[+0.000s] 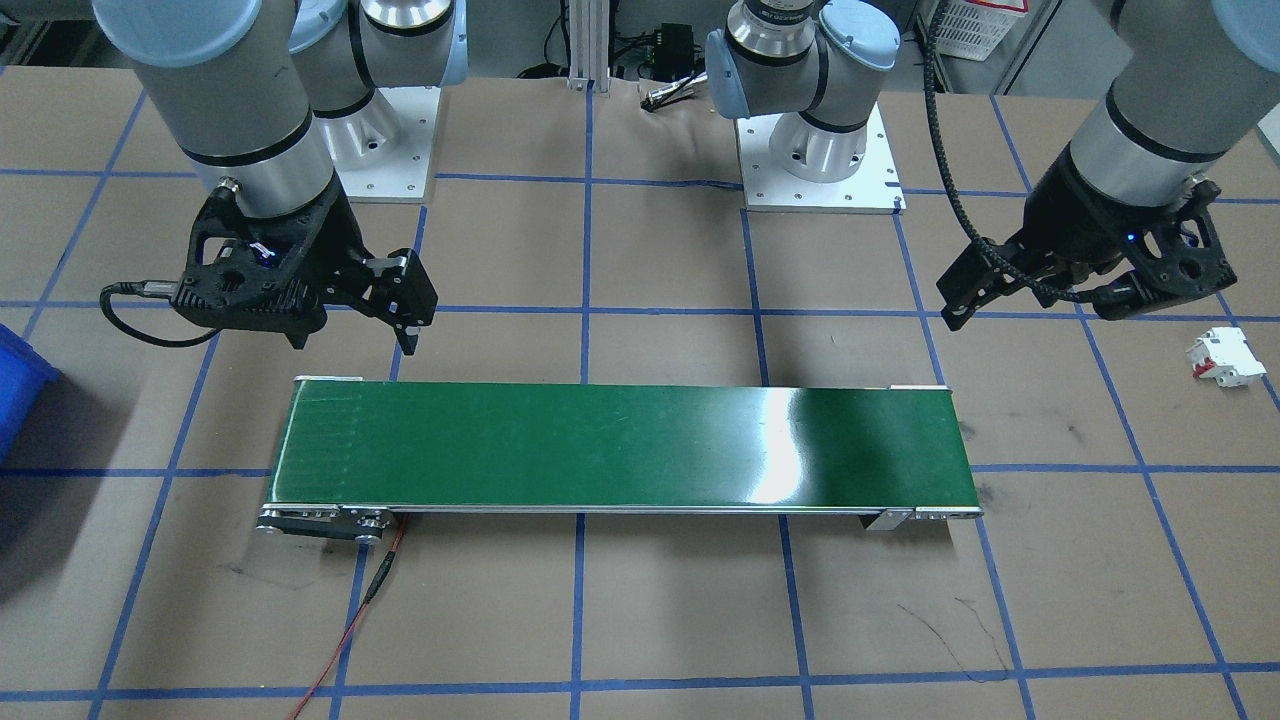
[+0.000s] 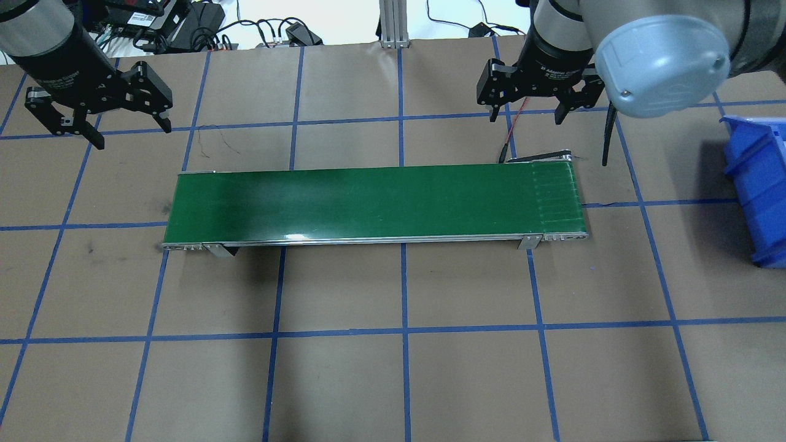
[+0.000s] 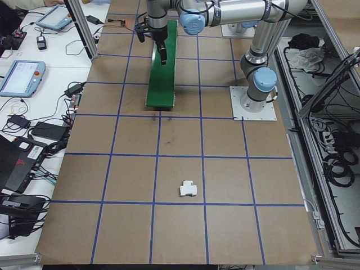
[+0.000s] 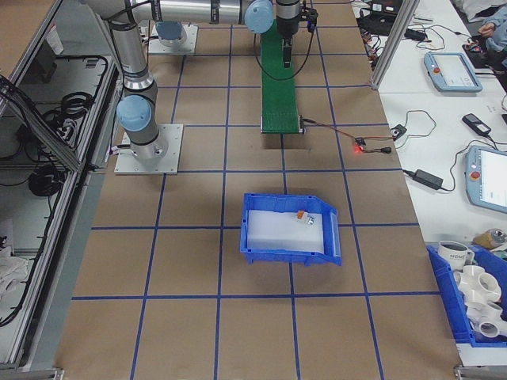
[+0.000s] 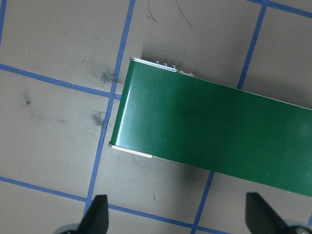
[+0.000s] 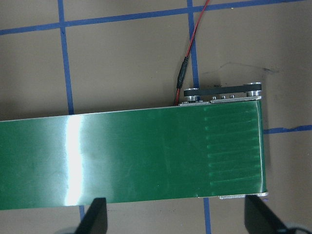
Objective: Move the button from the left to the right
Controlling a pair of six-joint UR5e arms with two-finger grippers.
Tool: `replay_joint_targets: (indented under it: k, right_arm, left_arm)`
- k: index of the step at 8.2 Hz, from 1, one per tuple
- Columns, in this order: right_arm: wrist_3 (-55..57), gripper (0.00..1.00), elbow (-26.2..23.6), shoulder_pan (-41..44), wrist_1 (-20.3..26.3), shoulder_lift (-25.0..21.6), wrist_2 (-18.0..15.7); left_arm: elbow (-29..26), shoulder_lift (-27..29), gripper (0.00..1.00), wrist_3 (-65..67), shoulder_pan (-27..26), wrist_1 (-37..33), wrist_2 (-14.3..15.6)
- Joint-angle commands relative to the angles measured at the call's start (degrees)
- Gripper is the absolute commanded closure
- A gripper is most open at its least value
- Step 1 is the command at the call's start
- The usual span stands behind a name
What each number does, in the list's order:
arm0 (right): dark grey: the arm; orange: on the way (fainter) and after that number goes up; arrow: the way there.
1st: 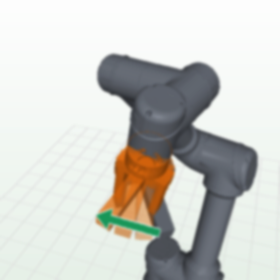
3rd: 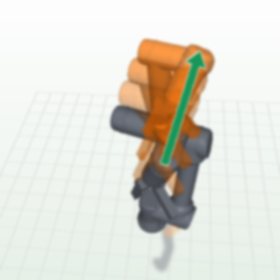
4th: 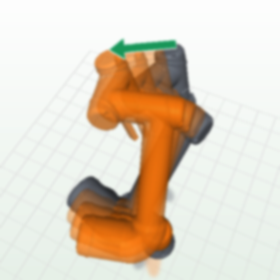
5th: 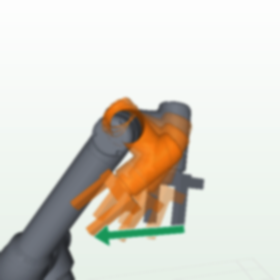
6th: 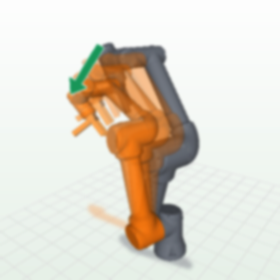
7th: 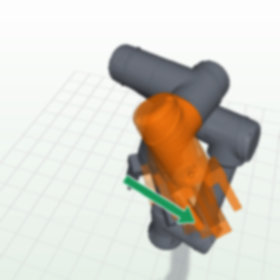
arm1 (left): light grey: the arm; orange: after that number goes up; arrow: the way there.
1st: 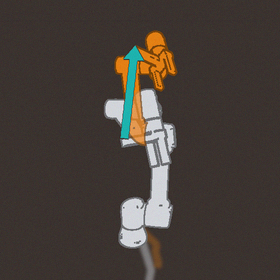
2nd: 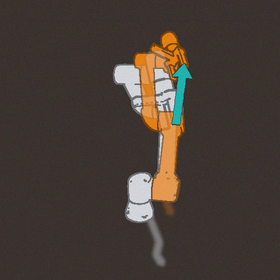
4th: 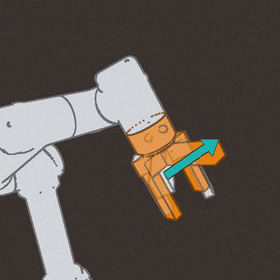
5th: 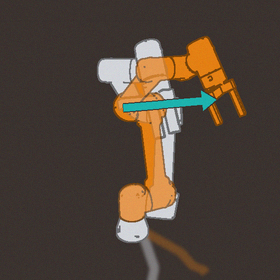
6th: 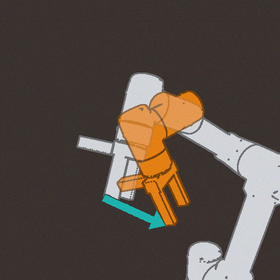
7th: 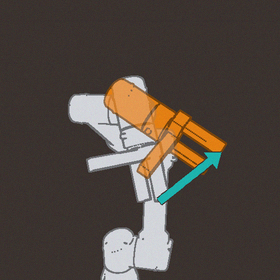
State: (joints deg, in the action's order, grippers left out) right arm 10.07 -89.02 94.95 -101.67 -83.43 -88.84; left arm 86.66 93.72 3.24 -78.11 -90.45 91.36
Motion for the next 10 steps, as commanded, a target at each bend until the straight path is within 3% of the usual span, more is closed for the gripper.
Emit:
replay_joint_targets:
  k: [1,10]
  right_arm:
    - [0.0,0.0,0.0,0.1,0.1,0.1,0.0]
    - [0.0,0.0,-0.5,0.1,0.1,0.2,-0.2]
  left_arm:
    - [0.0,0.3,0.0,0.2,-2.9,-0.2,0.2]
    - [0.6,-0.6,0.0,0.3,-3.1,0.0,0.2]
